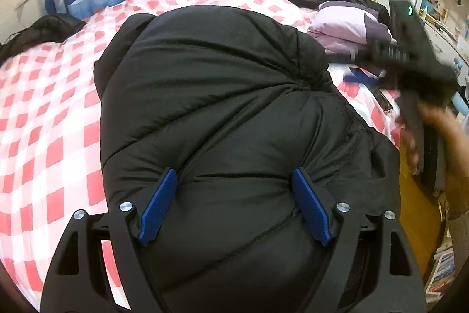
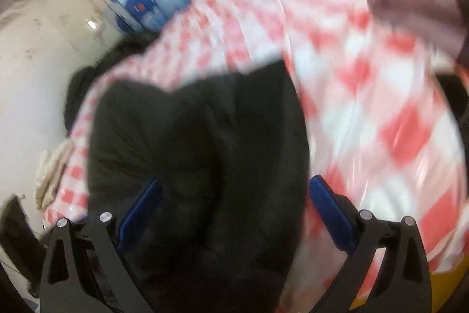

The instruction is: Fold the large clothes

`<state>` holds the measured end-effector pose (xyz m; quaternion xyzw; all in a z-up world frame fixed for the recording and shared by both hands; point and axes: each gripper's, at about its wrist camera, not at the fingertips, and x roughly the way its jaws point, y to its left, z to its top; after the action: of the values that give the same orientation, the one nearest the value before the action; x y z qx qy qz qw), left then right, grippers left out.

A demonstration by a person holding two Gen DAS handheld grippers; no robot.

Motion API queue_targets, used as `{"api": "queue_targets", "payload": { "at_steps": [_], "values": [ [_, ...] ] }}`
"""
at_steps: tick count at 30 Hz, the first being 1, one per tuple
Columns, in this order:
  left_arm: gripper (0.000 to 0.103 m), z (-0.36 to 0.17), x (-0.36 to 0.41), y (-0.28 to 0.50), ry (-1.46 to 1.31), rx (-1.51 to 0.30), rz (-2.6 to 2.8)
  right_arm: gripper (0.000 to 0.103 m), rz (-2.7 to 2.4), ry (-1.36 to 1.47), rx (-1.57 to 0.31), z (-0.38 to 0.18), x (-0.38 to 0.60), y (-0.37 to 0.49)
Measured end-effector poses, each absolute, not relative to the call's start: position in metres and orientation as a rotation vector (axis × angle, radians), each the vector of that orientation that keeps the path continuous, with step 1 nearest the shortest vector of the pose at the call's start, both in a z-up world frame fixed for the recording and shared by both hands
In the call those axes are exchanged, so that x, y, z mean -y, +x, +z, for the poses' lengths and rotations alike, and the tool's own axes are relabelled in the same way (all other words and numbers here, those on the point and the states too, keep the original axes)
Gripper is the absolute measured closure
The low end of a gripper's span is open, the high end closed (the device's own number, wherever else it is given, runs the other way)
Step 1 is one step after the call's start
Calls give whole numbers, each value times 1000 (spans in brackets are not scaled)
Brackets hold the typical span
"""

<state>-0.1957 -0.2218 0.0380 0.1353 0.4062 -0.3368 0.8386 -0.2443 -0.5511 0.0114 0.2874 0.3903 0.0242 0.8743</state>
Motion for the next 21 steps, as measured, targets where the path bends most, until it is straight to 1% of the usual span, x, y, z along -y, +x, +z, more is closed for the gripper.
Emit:
{"api": "queue_targets", "payload": {
  "at_steps": [2, 4, 6, 8, 10, 12, 16, 18, 21],
  "values": [
    [26, 39, 222, -197, 287, -857, -704, 7, 46, 555, -787, 31, 548, -228],
    [26, 40, 222, -199, 291, -852, -699, 7, 47, 533, -798, 32, 544, -208],
    [26, 40, 221, -200, 285, -851, -702, 7, 28, 523, -853, 14, 544, -187],
    [26, 42, 223, -201, 288, -844, -709, 6, 29, 548, -916, -17, 545, -169],
    [26, 42, 227, -203, 306, -841, -708, 6, 35, 595, -940, -39, 548, -166],
    [25, 41, 229, -205, 321, -842, -702, 6, 30, 617, -950, -44, 552, -174],
    [25, 43, 225, -207, 322, -852, -696, 7, 31, 629, -923, -21, 557, -204],
    [25, 53, 216, -205, 268, -868, -730, 7, 47, 632, -895, -10, 553, -220],
    [23, 73, 175, -189, 31, -886, -745, 7, 63, 614, -929, -17, 546, -226]
  ]
}}
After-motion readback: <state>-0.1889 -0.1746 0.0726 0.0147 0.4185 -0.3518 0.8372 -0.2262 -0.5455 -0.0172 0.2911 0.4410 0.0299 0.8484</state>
